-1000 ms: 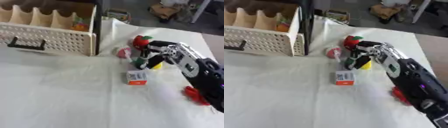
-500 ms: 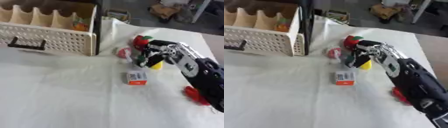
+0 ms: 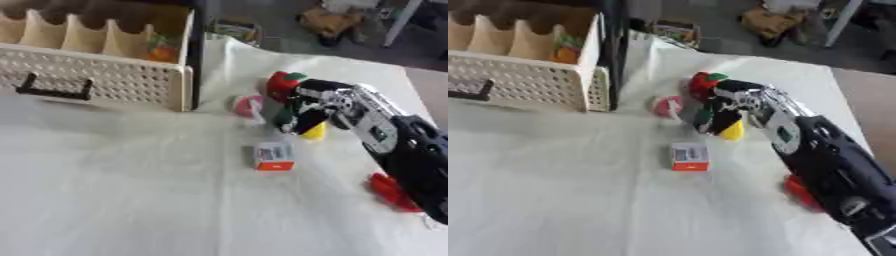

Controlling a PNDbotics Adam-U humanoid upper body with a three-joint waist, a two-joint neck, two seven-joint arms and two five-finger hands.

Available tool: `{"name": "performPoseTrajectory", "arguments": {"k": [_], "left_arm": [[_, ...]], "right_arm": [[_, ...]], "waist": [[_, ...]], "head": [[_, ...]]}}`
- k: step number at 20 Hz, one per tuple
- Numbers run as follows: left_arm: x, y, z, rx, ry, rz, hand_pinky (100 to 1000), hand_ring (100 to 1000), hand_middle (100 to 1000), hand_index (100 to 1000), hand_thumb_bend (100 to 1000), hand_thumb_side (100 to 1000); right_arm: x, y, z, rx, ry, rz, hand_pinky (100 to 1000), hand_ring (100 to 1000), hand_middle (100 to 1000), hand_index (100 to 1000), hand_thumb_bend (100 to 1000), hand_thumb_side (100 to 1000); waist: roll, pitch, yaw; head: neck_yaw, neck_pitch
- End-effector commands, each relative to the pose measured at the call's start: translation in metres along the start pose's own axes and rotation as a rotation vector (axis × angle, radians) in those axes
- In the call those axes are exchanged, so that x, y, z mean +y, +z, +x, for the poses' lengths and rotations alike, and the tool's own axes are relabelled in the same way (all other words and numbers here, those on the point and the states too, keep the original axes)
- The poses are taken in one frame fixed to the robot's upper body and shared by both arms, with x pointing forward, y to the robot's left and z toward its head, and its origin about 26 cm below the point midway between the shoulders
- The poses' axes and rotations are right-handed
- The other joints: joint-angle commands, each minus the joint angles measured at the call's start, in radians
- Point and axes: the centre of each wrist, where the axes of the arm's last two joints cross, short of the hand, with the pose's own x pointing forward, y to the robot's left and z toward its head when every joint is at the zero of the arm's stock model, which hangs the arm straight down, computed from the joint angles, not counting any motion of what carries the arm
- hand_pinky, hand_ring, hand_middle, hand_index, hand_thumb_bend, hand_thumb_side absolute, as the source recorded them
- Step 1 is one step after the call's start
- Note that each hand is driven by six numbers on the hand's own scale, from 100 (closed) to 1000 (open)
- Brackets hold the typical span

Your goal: Pick up objects from table and place into drawer.

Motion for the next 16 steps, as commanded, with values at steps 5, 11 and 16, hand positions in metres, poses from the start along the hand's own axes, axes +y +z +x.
{"name": "performPoseTrajectory", "arguments": {"k": [5,11,16], "left_arm": [[0.006,-0.003,0.005,-0.020,-0.010,0.015,205,100,109,695,100,359],[0.007,-0.003,0.005,-0.016,-0.011,0.016,205,100,109,695,100,362],[0.007,-0.003,0.004,-0.015,-0.011,0.014,204,100,109,695,100,365]], "right_arm": [[-0.024,0.014,-0.005,0.007,-0.010,-0.059,805,744,475,589,100,261],[-0.034,0.024,0.000,-0.023,-0.027,-0.087,801,725,456,578,100,232],[-0.049,0.040,0.008,-0.070,-0.035,-0.134,797,697,431,563,100,242]], "waist": [[0.008,-0.028,-0.007],[0.011,-0.033,-0.012],[0.011,-0.040,-0.021]], "head": [[0.001,-0.003],[0.005,-0.010],[0.013,-0.020]]}}
